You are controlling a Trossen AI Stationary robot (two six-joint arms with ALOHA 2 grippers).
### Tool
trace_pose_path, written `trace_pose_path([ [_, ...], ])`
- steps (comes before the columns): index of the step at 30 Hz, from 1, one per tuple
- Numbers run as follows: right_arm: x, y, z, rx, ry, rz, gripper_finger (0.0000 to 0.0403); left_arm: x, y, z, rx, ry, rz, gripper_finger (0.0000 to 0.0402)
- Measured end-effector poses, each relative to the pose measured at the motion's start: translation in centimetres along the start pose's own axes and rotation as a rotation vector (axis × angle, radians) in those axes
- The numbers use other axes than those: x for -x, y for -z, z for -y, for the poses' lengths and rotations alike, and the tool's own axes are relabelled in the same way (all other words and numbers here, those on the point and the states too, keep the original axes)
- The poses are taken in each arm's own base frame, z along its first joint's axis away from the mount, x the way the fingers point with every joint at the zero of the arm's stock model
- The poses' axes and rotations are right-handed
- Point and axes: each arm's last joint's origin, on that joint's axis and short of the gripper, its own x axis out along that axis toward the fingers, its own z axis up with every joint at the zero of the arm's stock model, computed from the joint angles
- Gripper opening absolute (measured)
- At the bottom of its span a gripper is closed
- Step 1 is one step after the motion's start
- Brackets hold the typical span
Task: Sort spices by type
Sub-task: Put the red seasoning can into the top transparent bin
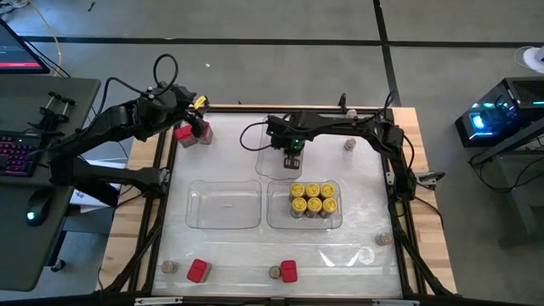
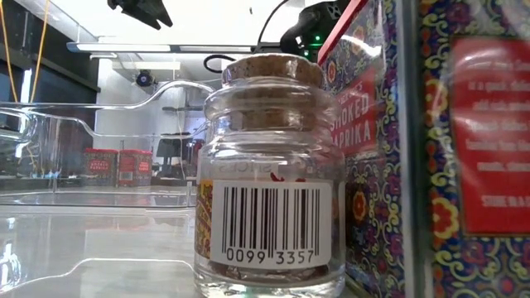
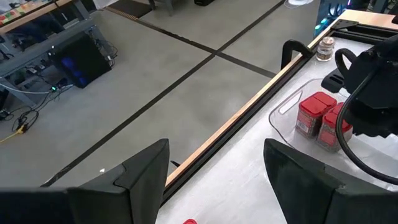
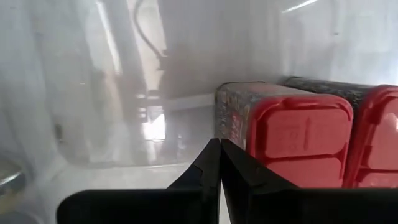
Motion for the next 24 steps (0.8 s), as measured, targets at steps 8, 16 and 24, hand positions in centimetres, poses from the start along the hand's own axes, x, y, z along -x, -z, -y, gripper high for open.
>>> trace_pose_path([
  [8,0.0,0.0,0.2,-0.004,0.068,-0.013,0.0001,0.0,0.0,0.0,0.001,-0.002,0.0,0.0248],
  [16,1.4,0.5,-0.3,0.008,-0.077,0.005,0.0,0.0,0.0,0.0,0.016,-0.002,0.0,0.0248],
  [24,6.3,0.9,0.3,-0.038,-0.087,0.186,0.0,-0.1,0.5,0.2,-0.016,0.048,-0.056,0.0248],
])
